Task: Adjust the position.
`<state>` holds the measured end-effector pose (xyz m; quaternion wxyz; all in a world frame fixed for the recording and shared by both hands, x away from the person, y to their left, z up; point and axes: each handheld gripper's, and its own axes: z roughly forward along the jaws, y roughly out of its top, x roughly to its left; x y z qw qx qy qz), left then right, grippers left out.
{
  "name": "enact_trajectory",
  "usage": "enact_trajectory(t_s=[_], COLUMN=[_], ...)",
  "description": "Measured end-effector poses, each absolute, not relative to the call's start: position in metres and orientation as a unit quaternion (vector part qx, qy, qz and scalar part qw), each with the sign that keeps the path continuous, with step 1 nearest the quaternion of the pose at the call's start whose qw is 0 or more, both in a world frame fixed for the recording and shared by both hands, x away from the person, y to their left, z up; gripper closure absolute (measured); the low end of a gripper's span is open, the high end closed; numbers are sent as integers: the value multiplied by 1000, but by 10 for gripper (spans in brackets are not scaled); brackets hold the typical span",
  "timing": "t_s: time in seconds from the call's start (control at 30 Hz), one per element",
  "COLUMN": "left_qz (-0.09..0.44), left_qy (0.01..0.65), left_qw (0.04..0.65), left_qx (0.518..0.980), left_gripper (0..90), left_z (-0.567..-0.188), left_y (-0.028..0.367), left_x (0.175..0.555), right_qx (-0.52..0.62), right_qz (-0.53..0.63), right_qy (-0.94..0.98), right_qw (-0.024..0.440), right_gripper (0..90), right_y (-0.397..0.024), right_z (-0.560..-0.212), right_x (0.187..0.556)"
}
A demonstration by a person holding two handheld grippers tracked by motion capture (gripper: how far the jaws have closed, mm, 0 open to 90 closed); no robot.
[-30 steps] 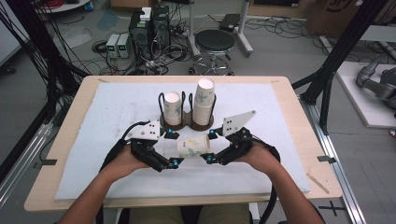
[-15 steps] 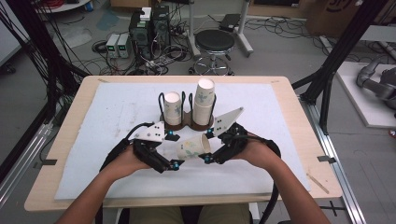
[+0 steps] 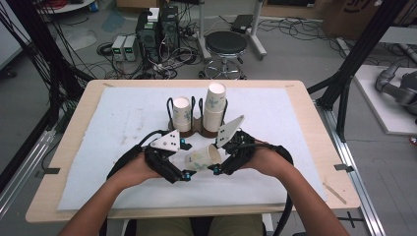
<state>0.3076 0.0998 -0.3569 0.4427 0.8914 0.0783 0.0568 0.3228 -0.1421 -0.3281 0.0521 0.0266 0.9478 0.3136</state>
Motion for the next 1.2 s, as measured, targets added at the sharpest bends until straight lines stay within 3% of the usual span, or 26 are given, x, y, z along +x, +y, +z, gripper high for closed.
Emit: enact_trajectory(t_s=[1.2], left_qz=[38], left_qy=[63], left_qw=[383], left_qx=[921], left_gripper=[221], left_z=[-366], left_y=[79], left_x=[312], right_qx=[-7], right_qz=[220], right_qy=[974], right_qw=[61], right_gripper=[328], right_y=[-113], right_z=[-327], right_x=[318])
